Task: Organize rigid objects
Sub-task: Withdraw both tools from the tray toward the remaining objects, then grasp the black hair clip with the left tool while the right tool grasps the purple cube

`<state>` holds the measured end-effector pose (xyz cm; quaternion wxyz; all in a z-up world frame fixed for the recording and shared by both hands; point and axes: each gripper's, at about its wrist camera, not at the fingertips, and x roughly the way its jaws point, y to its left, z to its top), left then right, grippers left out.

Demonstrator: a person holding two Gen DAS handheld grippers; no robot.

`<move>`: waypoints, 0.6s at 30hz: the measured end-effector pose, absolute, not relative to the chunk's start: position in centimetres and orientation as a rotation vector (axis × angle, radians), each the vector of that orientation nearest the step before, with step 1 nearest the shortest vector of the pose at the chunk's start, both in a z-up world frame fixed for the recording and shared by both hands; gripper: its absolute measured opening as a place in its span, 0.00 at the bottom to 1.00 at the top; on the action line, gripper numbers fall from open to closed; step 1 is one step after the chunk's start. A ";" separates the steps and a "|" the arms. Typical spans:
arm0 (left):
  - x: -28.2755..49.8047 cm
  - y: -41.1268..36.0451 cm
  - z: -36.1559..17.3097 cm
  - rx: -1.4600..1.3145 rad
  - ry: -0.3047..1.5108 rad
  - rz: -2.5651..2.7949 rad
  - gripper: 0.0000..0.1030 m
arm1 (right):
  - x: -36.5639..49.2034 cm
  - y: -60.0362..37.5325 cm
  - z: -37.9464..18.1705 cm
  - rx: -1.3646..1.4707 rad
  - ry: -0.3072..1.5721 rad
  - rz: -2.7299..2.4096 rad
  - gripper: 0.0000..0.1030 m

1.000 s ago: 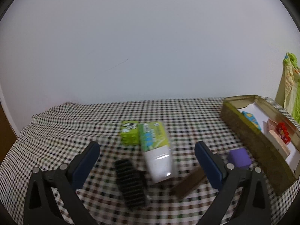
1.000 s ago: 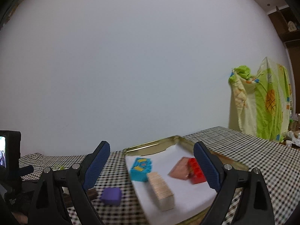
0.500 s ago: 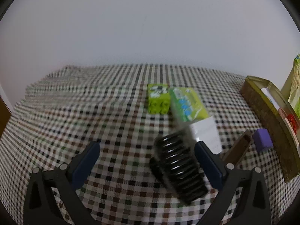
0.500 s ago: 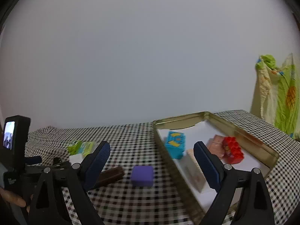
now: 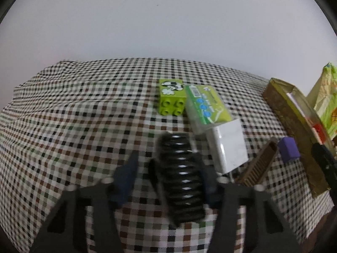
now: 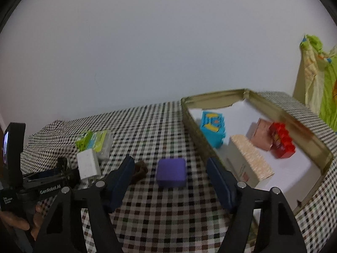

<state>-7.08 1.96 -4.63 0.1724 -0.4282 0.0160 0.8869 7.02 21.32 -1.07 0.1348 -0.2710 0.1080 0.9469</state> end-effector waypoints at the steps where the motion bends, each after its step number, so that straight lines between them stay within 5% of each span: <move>1: -7.0 1.8 -4.7 -1.215 0.038 2.515 0.43 | 7.0 21.4 -1.1 -0.794 0.324 2.741 0.71; 18: -7.1 -0.9 -2.9 -1.137 -0.076 2.643 0.42 | 5.1 21.0 -1.0 -0.908 0.292 2.699 0.68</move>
